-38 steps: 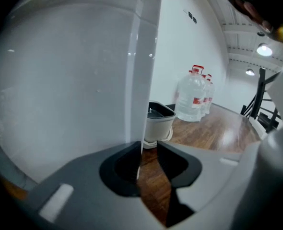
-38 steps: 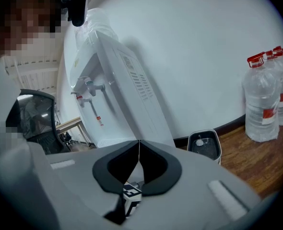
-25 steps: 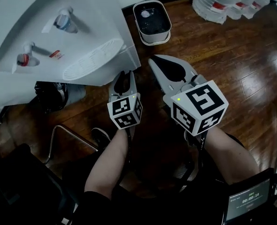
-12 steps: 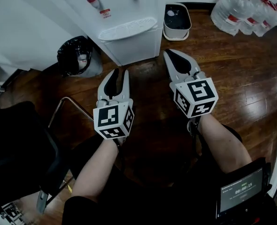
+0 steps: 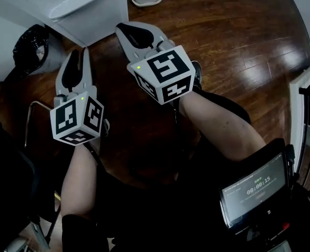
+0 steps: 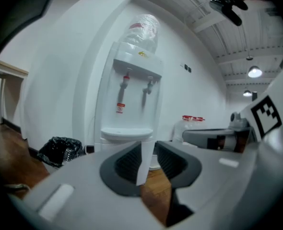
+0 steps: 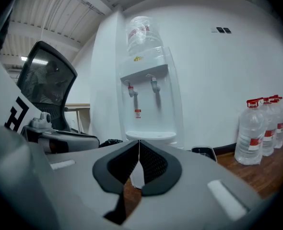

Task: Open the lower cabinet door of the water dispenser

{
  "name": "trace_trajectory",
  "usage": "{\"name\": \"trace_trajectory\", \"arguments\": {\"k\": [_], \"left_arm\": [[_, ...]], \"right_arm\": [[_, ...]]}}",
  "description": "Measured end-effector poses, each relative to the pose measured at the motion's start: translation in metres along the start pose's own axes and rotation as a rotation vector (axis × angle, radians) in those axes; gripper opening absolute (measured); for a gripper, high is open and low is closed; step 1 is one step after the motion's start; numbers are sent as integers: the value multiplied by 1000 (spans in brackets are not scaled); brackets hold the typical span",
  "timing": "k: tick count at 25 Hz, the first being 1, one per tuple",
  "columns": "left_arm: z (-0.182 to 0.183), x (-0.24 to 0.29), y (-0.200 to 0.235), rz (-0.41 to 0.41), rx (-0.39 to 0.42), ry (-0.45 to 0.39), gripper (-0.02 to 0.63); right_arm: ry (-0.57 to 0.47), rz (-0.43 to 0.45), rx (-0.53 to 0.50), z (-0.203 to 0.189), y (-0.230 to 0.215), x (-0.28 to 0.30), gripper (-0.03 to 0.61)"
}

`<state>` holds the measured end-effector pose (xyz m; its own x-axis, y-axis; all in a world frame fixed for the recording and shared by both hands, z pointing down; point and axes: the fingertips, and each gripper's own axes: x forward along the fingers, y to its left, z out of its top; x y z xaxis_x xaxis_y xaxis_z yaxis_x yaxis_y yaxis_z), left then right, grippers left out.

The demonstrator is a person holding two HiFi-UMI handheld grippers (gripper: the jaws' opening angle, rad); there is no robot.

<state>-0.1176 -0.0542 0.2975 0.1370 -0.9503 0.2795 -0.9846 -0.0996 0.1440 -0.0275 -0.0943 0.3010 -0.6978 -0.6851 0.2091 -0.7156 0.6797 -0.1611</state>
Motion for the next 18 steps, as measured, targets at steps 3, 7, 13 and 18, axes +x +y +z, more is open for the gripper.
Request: {"name": "trace_trajectory", "arguments": {"k": [3, 7, 13, 18], "left_arm": [[-5, 3, -6, 5, -28, 20, 123], [3, -3, -9, 9, 26, -21, 123], [4, 5, -14, -18, 0, -20, 123], [11, -1, -18, -24, 48, -47, 123]], "right_arm": [[-26, 1, -2, 9, -6, 1, 8], [-32, -5, 34, 9, -10, -5, 8], [-12, 1, 28, 8, -7, -10, 6], [-20, 27, 6, 12, 6, -12, 6]]}}
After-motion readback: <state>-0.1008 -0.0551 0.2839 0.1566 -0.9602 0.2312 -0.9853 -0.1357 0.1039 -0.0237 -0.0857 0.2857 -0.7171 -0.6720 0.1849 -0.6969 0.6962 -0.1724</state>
